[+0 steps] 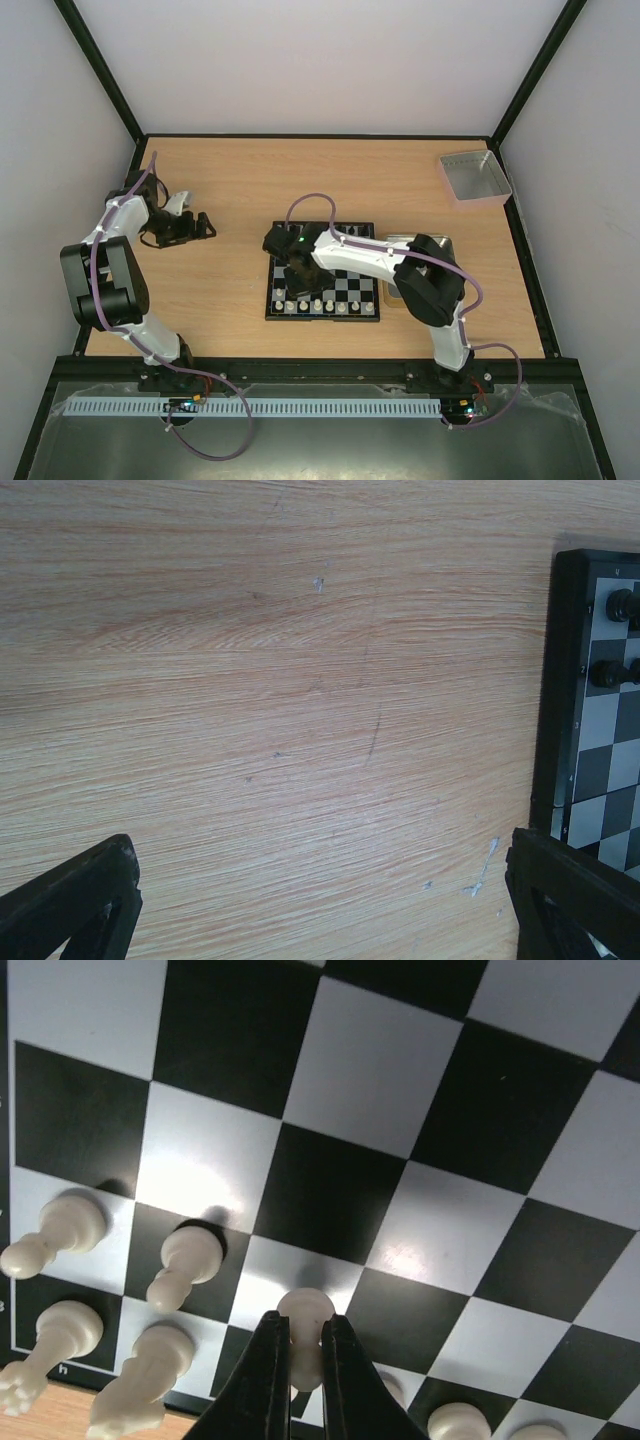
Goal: Set up the chess pieces on the board
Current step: Place the chess piece on the chessboard.
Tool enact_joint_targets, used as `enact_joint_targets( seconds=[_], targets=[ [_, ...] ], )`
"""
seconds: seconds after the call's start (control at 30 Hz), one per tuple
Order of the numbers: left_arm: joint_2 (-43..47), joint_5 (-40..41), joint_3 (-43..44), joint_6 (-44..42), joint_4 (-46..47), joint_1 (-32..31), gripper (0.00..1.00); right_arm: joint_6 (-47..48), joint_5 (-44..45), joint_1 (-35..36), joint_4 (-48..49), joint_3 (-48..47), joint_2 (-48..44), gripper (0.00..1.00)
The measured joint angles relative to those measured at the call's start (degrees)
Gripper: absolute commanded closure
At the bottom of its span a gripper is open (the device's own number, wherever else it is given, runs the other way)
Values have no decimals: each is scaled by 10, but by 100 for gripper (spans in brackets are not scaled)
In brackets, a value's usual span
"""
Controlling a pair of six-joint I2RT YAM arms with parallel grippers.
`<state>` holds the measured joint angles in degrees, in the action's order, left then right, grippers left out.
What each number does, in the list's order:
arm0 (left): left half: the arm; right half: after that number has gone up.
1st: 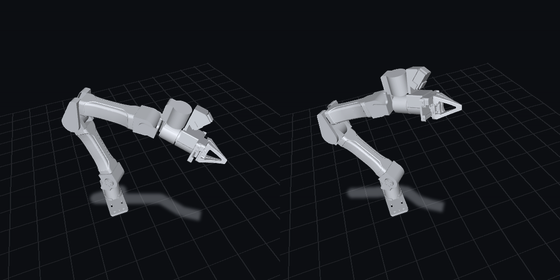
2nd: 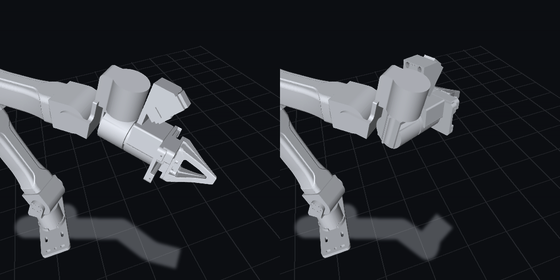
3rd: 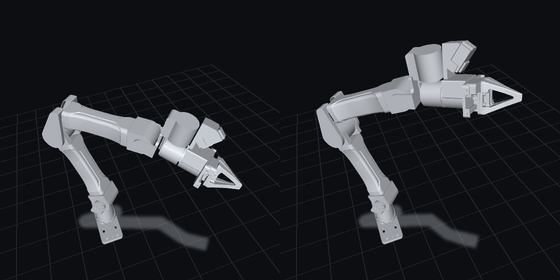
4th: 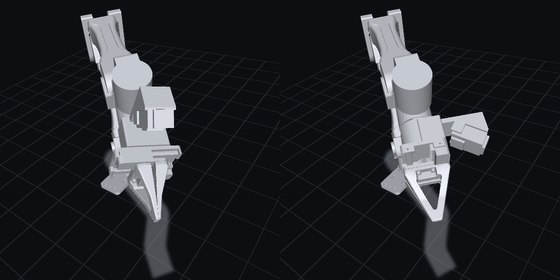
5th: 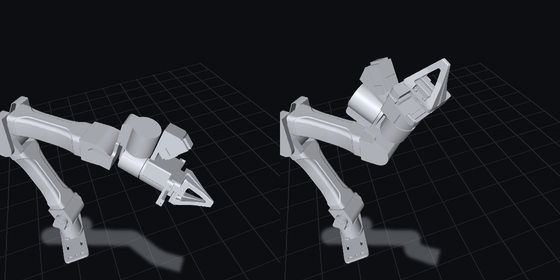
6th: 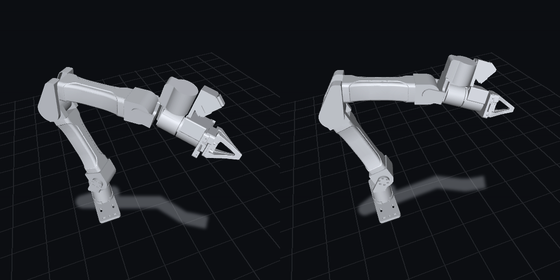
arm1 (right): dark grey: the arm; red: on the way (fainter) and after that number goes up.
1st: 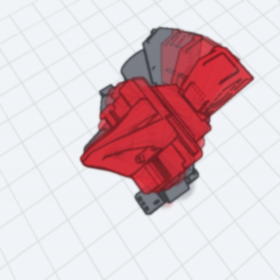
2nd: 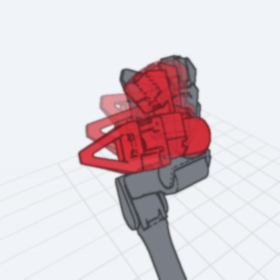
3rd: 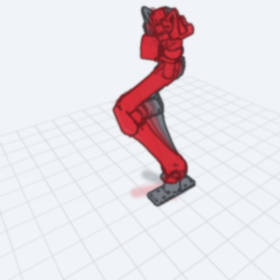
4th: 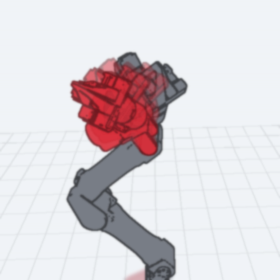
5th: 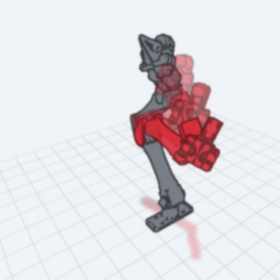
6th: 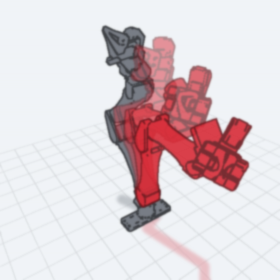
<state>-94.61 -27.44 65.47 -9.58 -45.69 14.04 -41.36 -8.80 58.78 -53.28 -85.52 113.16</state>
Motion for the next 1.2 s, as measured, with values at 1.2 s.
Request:
enact_joint_targets(
  seconds=[1.2],
  targets=[
    [0,0,0,0,0,0,1,4,-23,8,1,-1,13,79]
  ],
)
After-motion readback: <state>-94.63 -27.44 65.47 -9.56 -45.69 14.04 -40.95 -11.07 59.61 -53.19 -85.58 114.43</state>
